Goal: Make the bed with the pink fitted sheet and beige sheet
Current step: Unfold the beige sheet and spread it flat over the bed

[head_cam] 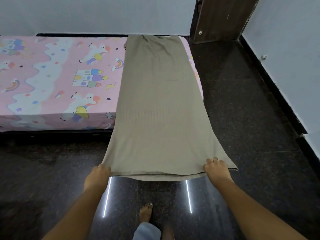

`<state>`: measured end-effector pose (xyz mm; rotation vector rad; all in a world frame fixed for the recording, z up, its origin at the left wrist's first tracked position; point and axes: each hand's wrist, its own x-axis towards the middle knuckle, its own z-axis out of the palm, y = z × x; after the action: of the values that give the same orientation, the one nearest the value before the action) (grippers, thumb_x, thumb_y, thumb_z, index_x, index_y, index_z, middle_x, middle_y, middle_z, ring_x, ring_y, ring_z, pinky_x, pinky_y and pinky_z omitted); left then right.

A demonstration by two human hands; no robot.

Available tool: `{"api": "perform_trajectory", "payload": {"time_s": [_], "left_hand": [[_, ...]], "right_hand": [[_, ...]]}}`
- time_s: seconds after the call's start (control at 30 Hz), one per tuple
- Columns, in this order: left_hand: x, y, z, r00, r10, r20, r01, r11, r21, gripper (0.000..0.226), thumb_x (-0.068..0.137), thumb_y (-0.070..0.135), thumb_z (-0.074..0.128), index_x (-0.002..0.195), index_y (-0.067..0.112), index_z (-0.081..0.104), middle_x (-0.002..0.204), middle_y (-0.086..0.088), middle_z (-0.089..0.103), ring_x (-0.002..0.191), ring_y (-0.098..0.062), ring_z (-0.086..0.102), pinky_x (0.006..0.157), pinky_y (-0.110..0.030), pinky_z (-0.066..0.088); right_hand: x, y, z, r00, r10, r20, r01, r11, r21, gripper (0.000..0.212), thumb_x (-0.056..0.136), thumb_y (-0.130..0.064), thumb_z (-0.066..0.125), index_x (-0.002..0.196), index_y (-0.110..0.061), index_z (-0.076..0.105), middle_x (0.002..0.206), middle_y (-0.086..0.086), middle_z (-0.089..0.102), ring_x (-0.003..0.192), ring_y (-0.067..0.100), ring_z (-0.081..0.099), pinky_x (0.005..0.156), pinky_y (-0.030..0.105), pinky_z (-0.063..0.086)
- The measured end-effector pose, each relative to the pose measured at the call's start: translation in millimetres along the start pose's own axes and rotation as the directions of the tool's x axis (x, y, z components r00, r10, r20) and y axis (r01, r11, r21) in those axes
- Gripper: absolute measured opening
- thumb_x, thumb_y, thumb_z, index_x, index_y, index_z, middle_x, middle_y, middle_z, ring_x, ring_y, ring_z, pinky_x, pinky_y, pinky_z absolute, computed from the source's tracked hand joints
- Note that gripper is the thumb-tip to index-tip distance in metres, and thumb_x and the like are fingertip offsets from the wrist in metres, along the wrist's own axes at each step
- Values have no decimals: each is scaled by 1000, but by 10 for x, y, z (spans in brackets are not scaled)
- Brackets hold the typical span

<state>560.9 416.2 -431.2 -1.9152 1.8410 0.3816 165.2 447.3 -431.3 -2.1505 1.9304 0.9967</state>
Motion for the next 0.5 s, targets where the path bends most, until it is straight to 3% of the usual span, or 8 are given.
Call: {"api": "perform_trajectory", "payload": {"time_s": [0.33,0.5], "left_hand": [[81,-54,142,979,-1,204,-40,980,195,34,93,8,44,119,24,56,121,2,57,110,-18,57,88,-29,49],[109,50,81,978,40,204,-67,990,123,37,91,4,46,120,26,55,123,2,56,110,-18,57,87,-28,49]], "right_hand": [[147,-178,67,963,-18,268,16,1000,12,40,93,-3,46,130,-17,52,135,4,51,126,23,48,103,35,36],[207,-276,-98,956,-46,291,2,989,149,44,93,-2,46,132,-21,53,134,4,52,123,23,50,100,35,42]]}}
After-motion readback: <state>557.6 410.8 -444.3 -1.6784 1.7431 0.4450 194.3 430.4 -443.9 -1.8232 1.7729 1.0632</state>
